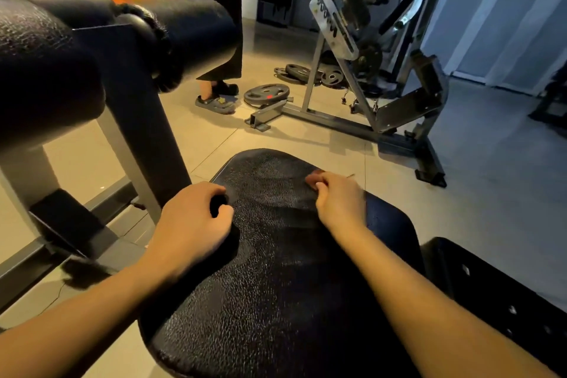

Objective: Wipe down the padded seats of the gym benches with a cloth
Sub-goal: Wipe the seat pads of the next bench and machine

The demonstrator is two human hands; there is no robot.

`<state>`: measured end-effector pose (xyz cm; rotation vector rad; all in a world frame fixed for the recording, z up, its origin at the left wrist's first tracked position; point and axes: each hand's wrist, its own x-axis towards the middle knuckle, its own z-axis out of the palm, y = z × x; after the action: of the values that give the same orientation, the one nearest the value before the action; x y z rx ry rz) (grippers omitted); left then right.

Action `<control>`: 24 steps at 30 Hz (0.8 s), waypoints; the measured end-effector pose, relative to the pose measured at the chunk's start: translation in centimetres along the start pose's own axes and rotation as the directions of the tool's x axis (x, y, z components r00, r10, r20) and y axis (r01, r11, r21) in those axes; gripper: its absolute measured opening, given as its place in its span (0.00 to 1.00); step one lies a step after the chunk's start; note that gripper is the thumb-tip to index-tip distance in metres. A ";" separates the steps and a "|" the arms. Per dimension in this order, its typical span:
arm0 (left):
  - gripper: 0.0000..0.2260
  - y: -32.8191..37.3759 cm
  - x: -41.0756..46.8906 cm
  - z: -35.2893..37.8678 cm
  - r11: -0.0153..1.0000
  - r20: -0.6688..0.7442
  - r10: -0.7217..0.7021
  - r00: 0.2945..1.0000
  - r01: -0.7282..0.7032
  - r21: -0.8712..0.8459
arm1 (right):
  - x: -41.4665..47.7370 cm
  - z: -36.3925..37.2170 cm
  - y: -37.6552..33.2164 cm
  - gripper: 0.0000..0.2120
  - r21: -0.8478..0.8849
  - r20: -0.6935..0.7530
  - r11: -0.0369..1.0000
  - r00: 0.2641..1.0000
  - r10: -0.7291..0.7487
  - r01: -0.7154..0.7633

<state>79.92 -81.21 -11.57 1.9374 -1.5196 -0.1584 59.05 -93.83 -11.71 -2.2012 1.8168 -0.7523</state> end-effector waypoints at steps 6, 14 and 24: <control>0.06 -0.2 -0.2 -0.1 1.000 -0.018 0.008 1.000 -0.008 -0.027 | -2.9 -0.2 -1.7 0.14 -0.001 0.234 0.910 0.885 -0.403 0.415; 0.08 0.0 -0.1 0.0 0.998 -0.025 0.004 1.000 -0.006 -0.060 | -3.6 -1.2 0.9 0.13 -0.075 0.095 0.995 0.994 -0.052 0.060; 0.08 -0.1 -0.1 0.1 1.000 0.008 0.024 1.000 -0.024 0.019 | -2.1 -3.2 5.6 0.14 -0.057 -0.016 0.989 0.990 0.138 -0.139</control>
<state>79.93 -81.10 -11.71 1.9347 -1.5541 -0.1413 52.39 -92.60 -12.06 -2.0817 1.9972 -0.6949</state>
